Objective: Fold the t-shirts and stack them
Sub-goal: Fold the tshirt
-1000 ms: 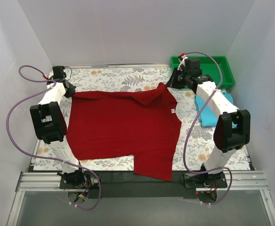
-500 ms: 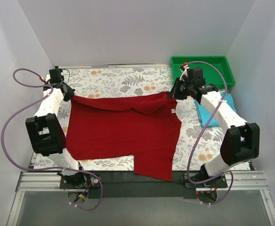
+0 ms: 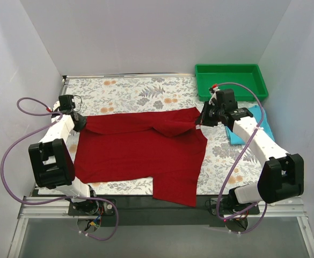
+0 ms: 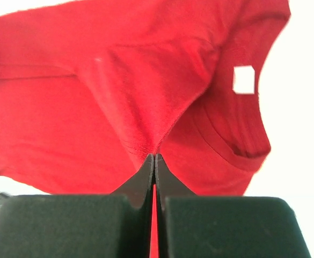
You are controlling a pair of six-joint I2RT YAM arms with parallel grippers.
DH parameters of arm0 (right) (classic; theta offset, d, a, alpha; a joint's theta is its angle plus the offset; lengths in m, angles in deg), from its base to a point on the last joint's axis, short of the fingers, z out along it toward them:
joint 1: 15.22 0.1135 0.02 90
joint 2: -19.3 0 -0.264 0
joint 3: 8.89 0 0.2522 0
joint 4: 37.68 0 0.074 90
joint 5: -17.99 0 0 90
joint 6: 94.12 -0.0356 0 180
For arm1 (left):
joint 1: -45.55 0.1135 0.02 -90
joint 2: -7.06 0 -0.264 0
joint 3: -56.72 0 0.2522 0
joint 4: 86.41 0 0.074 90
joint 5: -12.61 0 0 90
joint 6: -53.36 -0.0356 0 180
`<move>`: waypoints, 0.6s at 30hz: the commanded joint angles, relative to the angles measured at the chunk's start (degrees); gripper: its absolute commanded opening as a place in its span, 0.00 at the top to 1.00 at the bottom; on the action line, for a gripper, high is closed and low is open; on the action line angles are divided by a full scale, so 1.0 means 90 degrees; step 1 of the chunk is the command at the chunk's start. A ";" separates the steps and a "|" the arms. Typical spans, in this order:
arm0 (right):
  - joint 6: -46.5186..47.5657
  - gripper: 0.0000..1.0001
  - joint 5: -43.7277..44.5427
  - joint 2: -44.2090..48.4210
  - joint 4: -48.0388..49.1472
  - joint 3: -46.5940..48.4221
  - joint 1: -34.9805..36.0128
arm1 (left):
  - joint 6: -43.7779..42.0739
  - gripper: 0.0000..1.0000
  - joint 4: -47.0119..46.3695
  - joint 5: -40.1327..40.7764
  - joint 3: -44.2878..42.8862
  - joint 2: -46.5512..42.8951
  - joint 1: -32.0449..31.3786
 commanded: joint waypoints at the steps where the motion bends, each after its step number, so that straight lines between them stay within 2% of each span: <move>1: 0.0094 0.99 0.0364 0.0140 -0.0004 -0.0279 -0.0009 | 0.0271 1.00 -0.0308 0.0123 0.0368 -0.0353 0.0062; 4: 0.0162 0.99 0.0307 0.0072 0.0064 -0.0523 -0.0009 | 0.0349 1.00 -0.0445 0.0133 0.0555 -0.0217 0.0139; 6: 0.0240 0.93 -0.0082 -0.0045 0.0074 -0.0591 0.0011 | 0.0369 1.00 -0.0464 0.0191 0.0595 -0.0120 0.0188; 7: 0.0318 0.89 -0.0210 -0.0161 0.0084 -0.0601 0.0001 | 0.0359 1.00 -0.0464 0.0230 0.0604 -0.0109 0.0227; 8: 0.0357 0.81 -0.0308 -0.0201 0.0084 -0.0611 0.0011 | 0.0369 1.00 -0.0474 0.0260 0.0614 -0.0109 0.0237; 14: 0.0796 0.62 -0.0095 -0.0406 0.0094 -0.0202 0.0001 | 0.0242 1.00 -0.0425 0.0563 0.0517 -0.0090 0.0433; 18: 0.1060 0.60 0.0159 -0.0884 0.0269 0.0355 -0.0018 | 0.0232 0.97 -0.0464 0.0368 0.0545 0.0047 0.0433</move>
